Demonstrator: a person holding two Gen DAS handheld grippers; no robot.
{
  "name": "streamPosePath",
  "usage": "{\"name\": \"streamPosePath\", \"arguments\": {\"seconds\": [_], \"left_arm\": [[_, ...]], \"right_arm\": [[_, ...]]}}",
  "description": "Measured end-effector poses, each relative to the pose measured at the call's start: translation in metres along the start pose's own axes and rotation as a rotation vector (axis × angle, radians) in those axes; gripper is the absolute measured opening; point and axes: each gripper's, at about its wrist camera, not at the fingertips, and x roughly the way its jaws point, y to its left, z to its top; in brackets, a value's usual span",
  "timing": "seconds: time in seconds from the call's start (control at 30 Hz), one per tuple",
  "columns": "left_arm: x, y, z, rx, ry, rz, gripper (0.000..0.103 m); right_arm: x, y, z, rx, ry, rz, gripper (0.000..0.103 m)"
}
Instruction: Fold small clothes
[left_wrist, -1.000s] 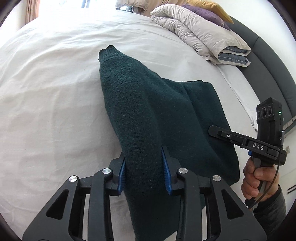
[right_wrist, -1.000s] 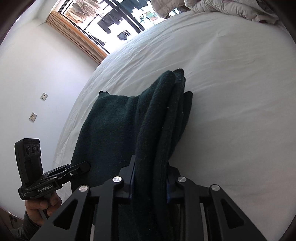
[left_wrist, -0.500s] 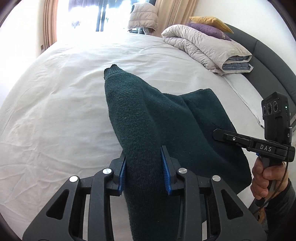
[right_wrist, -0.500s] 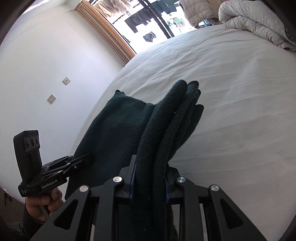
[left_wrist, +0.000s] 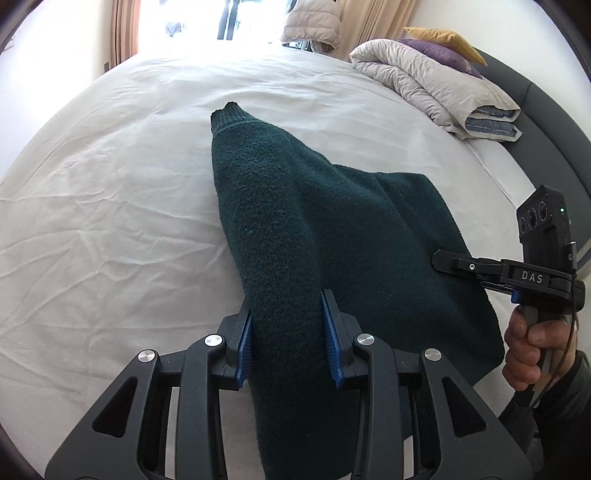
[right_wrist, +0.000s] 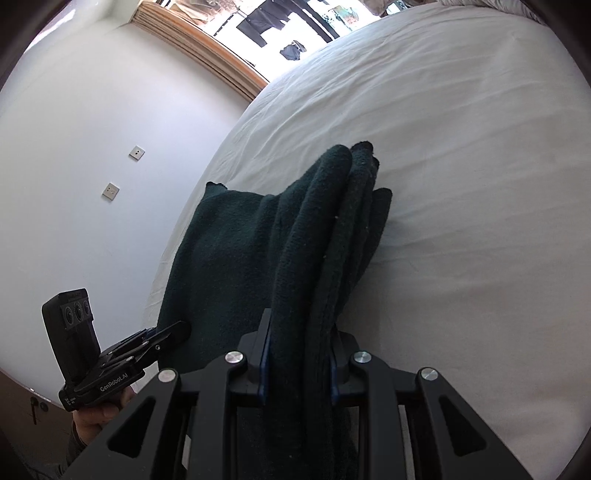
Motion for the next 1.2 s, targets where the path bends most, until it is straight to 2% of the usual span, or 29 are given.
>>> {"name": "streamPosePath", "arguments": {"seconds": [0.13,0.27,0.37,0.5,0.6,0.67,0.73,0.8,0.9,0.97,1.07,1.2], "left_arm": [[0.009,0.008,-0.003,-0.03,-0.018,-0.01,0.045],[0.021,0.018,-0.006,-0.076,-0.043,0.023,0.082],[0.021,0.026,-0.009,-0.117,-0.06,-0.002,0.082],[-0.005,0.013,-0.018,-0.059,-0.128,0.069,0.082],[-0.043,-0.009,-0.027,0.007,-0.24,0.14,0.082],[-0.073,-0.025,-0.034,0.055,-0.326,0.22,0.083],[-0.101,-0.04,-0.041,0.09,-0.402,0.287,0.089],[-0.129,-0.055,-0.048,0.11,-0.485,0.344,0.103],[-0.166,-0.077,-0.063,0.146,-0.592,0.403,0.103],[-0.183,-0.087,-0.068,0.163,-0.601,0.432,0.103],[-0.199,-0.099,-0.079,0.189,-0.58,0.423,0.103],[-0.223,-0.109,-0.099,0.166,-0.572,0.394,0.103]], "right_arm": [[0.006,-0.01,-0.007,0.042,-0.019,0.029,0.035],[0.003,-0.018,-0.015,0.053,-0.065,0.063,0.04],[-0.005,-0.015,-0.02,0.049,-0.087,0.036,0.049],[-0.029,0.003,-0.028,0.021,-0.142,-0.08,0.061],[-0.056,0.027,-0.042,-0.068,-0.205,-0.161,0.062],[-0.075,0.046,-0.056,-0.128,-0.26,-0.216,0.067],[-0.095,0.063,-0.069,-0.174,-0.313,-0.253,0.072],[-0.112,0.079,-0.083,-0.206,-0.366,-0.275,0.08],[-0.133,0.105,-0.099,-0.255,-0.437,-0.304,0.087],[-0.146,0.121,-0.107,-0.292,-0.482,-0.321,0.094],[-0.164,0.149,-0.121,-0.356,-0.57,-0.363,0.103],[-0.185,0.179,-0.138,-0.455,-0.672,-0.42,0.103]]}}
